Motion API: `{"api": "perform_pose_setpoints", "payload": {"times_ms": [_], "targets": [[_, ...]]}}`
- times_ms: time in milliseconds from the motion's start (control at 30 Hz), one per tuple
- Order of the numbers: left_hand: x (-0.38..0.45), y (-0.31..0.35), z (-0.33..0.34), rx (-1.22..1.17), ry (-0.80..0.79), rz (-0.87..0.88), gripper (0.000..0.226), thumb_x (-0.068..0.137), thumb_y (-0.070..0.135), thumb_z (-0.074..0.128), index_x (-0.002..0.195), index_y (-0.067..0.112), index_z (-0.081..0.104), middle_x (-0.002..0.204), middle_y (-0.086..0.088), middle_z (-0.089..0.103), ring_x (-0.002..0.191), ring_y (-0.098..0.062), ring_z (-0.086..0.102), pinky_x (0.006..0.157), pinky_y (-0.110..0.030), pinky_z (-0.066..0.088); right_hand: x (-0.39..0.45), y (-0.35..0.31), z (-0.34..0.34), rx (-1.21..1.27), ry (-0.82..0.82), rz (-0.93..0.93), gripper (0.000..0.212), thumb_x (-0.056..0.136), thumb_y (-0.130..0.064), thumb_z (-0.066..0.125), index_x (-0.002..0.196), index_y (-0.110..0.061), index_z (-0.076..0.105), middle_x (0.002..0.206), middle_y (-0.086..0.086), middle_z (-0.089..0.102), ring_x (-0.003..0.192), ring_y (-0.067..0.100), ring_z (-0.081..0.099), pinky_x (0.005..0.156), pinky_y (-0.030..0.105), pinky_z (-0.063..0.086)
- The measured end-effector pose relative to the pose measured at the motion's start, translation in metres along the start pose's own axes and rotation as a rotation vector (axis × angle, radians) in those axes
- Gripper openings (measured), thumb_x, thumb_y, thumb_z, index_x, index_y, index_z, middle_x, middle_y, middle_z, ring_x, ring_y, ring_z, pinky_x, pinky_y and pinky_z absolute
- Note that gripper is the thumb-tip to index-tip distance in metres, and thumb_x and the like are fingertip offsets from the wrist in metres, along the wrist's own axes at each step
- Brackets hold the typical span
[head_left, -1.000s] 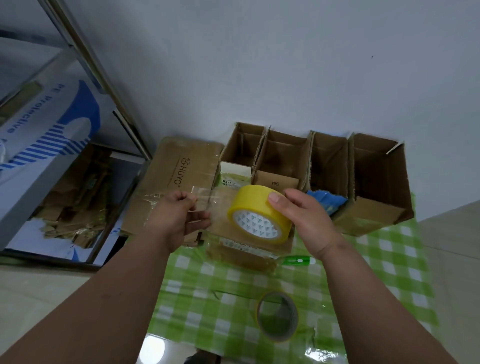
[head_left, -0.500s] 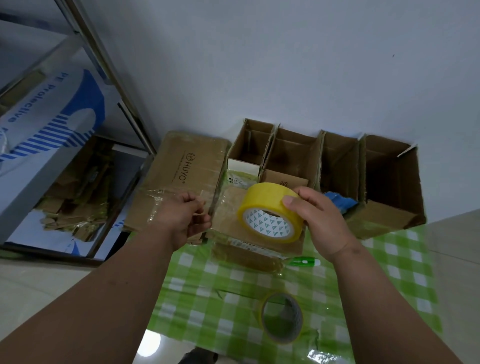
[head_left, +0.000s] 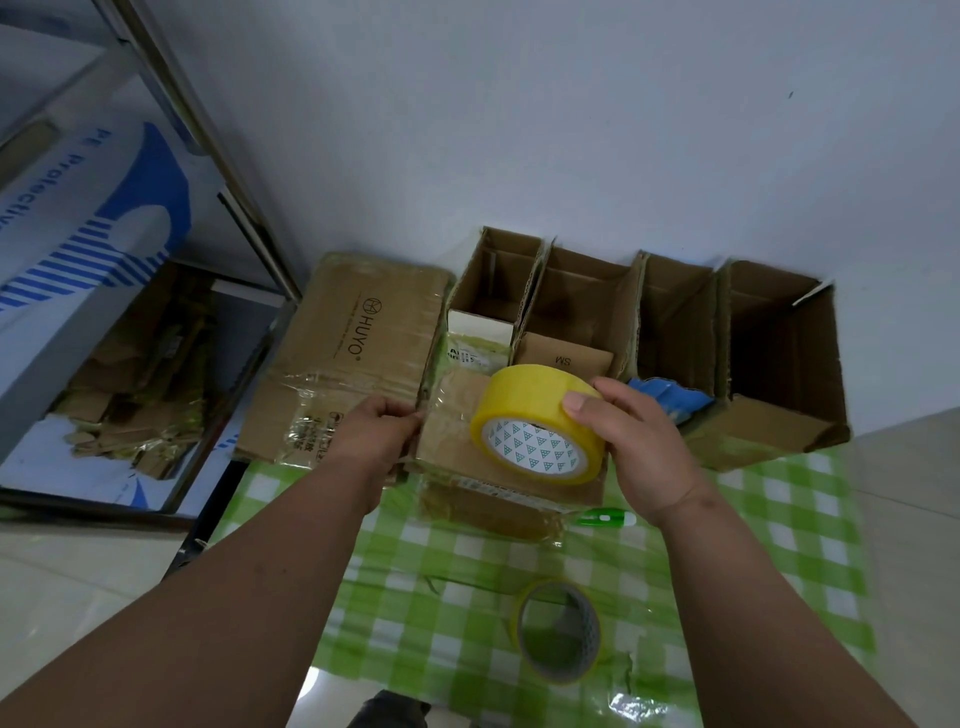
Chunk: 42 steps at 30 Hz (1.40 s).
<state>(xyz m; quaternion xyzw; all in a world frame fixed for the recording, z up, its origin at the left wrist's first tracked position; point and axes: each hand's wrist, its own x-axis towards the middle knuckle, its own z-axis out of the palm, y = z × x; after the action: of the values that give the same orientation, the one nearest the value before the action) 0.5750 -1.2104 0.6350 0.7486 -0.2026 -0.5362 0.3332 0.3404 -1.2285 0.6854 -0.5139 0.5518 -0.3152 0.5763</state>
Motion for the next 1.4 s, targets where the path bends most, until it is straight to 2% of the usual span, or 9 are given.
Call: {"api": "perform_pose_setpoints", "payload": {"times_ms": [133, 267, 433, 567, 767, 967, 1133, 1267, 1400], "targets": [[-0.007, 0.008, 0.004, 0.110, 0.006, 0.105, 0.018, 0.097, 0.017, 0.057, 0.084, 0.021, 0.069, 0.086, -0.010, 0.071, 0.072, -0.023, 0.063, 0.067, -0.036, 0.051, 0.002, 0.002, 0.000, 0.011, -0.005, 0.011, 0.024, 0.051, -0.070, 0.067, 0.075, -0.070, 0.061, 0.083, -0.039, 0.063, 0.081, -0.011, 0.064, 0.074, 0.029, 0.051], [-0.019, 0.010, 0.008, 0.181, -0.054, 0.170, 0.030, 0.100, 0.029, 0.048, 0.079, 0.029, 0.069, 0.081, 0.003, 0.069, 0.081, -0.023, 0.060, 0.073, -0.034, 0.048, 0.003, 0.000, 0.000, 0.003, -0.034, -0.018, 0.011, 0.061, -0.061, 0.067, 0.071, -0.066, 0.064, 0.075, -0.038, 0.064, 0.073, -0.013, 0.064, 0.060, 0.014, 0.052], [-0.019, 0.005, 0.007, 0.485, -0.072, 0.294, 0.034, 0.101, 0.028, 0.043, 0.133, 0.021, 0.054, 0.137, -0.013, 0.054, 0.123, -0.038, 0.053, 0.105, -0.059, 0.041, 0.004, 0.002, 0.003, 0.003, -0.040, -0.008, 0.042, 0.056, -0.068, 0.066, 0.081, -0.035, 0.073, 0.084, -0.009, 0.073, 0.077, 0.006, 0.070, 0.062, 0.018, 0.054], [-0.022, 0.002, 0.010, 0.787, -0.110, 0.643, 0.072, 0.095, 0.011, 0.048, 0.157, 0.029, 0.016, 0.165, 0.006, 0.011, 0.149, -0.022, 0.018, 0.118, -0.049, 0.025, 0.002, 0.005, -0.001, 0.004, -0.037, 0.010, 0.055, 0.057, -0.073, 0.063, 0.088, -0.029, 0.073, 0.088, -0.004, 0.075, 0.081, 0.010, 0.071, 0.073, 0.026, 0.057], [-0.013, -0.011, 0.018, 1.092, -0.122, 0.717, 0.116, 0.079, 0.037, 0.070, 0.155, 0.023, -0.017, 0.154, 0.007, -0.036, 0.144, -0.011, -0.028, 0.123, -0.044, -0.002, 0.002, 0.001, 0.000, -0.082, -0.074, 0.040, 0.066, 0.064, -0.082, 0.061, 0.094, -0.023, 0.070, 0.090, 0.000, 0.075, 0.084, 0.013, 0.071, 0.082, 0.039, 0.059], [-0.002, -0.021, 0.023, 1.102, -0.110, 0.652, 0.127, 0.071, 0.058, 0.073, 0.156, 0.022, -0.014, 0.154, 0.008, -0.039, 0.151, -0.015, -0.009, 0.122, -0.045, 0.002, 0.003, -0.004, 0.002, -0.156, -0.128, 0.022, 0.045, 0.075, -0.068, 0.064, 0.076, -0.023, 0.063, 0.071, -0.008, 0.064, 0.070, 0.007, 0.063, 0.063, 0.024, 0.047], [0.003, -0.027, 0.024, 1.112, -0.058, 0.624, 0.133, 0.071, 0.063, 0.074, 0.153, 0.023, -0.022, 0.145, 0.013, -0.045, 0.151, -0.019, -0.011, 0.123, -0.047, 0.003, 0.006, -0.007, -0.001, -0.120, -0.156, 0.006, 0.031, 0.084, -0.042, 0.071, 0.077, -0.015, 0.058, 0.072, -0.001, 0.055, 0.072, 0.016, 0.056, 0.067, 0.034, 0.041], [0.009, -0.027, 0.025, 1.222, -0.005, 0.581, 0.125, 0.077, 0.068, 0.065, 0.151, 0.024, -0.026, 0.146, 0.013, -0.044, 0.151, -0.022, -0.013, 0.122, -0.049, 0.005, 0.004, -0.013, -0.010, -0.183, -0.125, -0.051, 0.026, 0.088, -0.029, 0.070, 0.081, -0.007, 0.060, 0.068, -0.002, 0.052, 0.064, 0.007, 0.050, 0.059, 0.022, 0.038], [0.011, -0.026, 0.027, 1.261, 0.024, 0.593, 0.121, 0.080, 0.069, 0.060, 0.150, 0.025, -0.028, 0.157, 0.007, -0.035, 0.151, -0.022, -0.012, 0.121, -0.050, 0.008, -0.004, -0.019, -0.031, -0.218, -0.074, -0.066, 0.025, 0.088, -0.028, 0.070, 0.087, -0.003, 0.065, 0.079, 0.017, 0.063, 0.071, 0.015, 0.058, 0.066, 0.031, 0.046]]}}
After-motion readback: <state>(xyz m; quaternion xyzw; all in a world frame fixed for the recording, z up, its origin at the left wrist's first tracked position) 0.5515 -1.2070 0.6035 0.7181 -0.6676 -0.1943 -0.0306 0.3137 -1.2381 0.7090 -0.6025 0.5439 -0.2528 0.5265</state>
